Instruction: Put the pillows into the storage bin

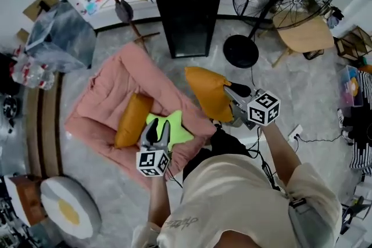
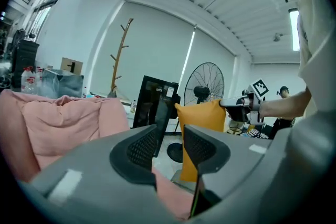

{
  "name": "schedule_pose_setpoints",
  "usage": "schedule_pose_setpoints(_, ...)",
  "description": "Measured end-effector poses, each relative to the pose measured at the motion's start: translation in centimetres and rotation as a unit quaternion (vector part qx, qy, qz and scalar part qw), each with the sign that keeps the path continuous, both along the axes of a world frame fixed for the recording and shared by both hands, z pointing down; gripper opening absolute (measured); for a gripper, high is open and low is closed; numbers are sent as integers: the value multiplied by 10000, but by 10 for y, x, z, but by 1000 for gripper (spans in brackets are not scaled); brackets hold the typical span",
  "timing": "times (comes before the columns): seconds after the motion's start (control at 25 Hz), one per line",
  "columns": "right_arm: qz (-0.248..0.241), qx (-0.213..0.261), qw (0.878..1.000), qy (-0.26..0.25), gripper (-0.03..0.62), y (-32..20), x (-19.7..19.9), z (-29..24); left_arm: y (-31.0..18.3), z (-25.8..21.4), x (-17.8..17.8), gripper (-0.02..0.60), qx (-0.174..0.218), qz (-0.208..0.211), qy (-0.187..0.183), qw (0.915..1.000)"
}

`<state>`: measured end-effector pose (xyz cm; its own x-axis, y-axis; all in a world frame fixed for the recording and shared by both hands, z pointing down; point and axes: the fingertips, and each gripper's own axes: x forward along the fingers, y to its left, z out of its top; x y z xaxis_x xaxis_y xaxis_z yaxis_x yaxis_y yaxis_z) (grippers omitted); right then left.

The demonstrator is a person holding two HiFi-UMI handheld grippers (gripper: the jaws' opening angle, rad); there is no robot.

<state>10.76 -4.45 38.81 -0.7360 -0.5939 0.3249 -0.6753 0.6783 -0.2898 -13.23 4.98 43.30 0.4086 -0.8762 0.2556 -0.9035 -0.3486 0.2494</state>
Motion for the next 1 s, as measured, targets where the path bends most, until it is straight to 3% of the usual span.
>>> schedule_pose_setpoints(0.28, 1009, -318, 9933, 464, 61, -1, 109, 52, -15, 5, 41, 175, -93, 306, -13, 9995)
schedule_pose_setpoints(0.56, 1549, -892, 9799, 882, 61, -6, 188, 132, -27, 13, 76, 175, -462, 520, -265, 9972)
schedule_pose_setpoints(1.0, 1527, -1739, 9651, 1222, 61, -30, 243, 291, -63, 53, 140, 175, -1147, 681, -523, 9897)
